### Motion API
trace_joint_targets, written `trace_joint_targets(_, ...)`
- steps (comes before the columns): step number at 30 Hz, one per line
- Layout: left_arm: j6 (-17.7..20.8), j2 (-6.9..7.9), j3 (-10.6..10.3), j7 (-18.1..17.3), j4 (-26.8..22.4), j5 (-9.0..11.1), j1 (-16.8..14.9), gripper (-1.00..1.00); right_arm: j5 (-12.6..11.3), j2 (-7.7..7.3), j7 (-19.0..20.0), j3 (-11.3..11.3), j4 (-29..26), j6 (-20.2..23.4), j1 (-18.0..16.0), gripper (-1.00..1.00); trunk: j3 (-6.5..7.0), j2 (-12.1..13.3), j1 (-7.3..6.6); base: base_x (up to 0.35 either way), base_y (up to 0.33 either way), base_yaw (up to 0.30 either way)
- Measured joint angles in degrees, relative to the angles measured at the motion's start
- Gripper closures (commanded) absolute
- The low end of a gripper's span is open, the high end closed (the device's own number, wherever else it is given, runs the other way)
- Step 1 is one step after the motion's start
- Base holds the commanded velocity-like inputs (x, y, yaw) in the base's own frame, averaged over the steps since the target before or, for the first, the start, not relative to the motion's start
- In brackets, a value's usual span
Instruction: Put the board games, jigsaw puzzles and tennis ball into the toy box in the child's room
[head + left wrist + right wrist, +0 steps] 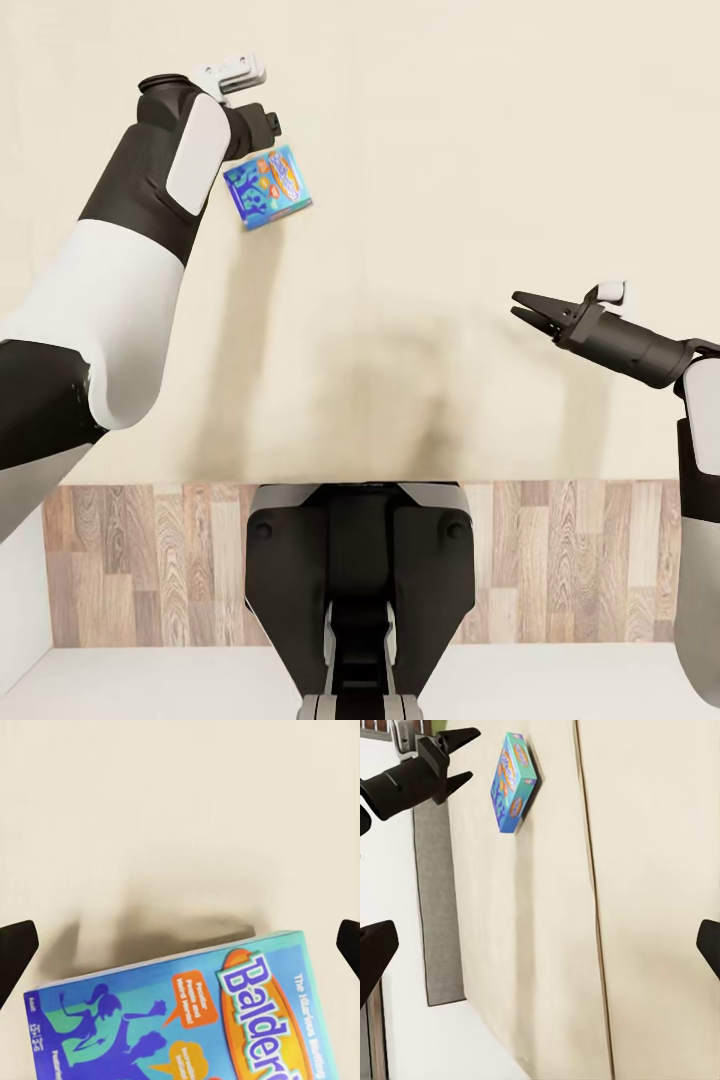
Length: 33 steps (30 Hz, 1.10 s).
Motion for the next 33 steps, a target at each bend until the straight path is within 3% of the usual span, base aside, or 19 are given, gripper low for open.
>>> trace_joint_targets(33, -1.2, -0.09, 0.0, 0.0, 0.0, 0.1, 0.0, -1.00, 0.1, 0.00, 0.1, -0.2, -1.0, 0.0, 0.5, -1.00, -2.28, 0.0, 0.00, 0.000, 0.000, 0.000)
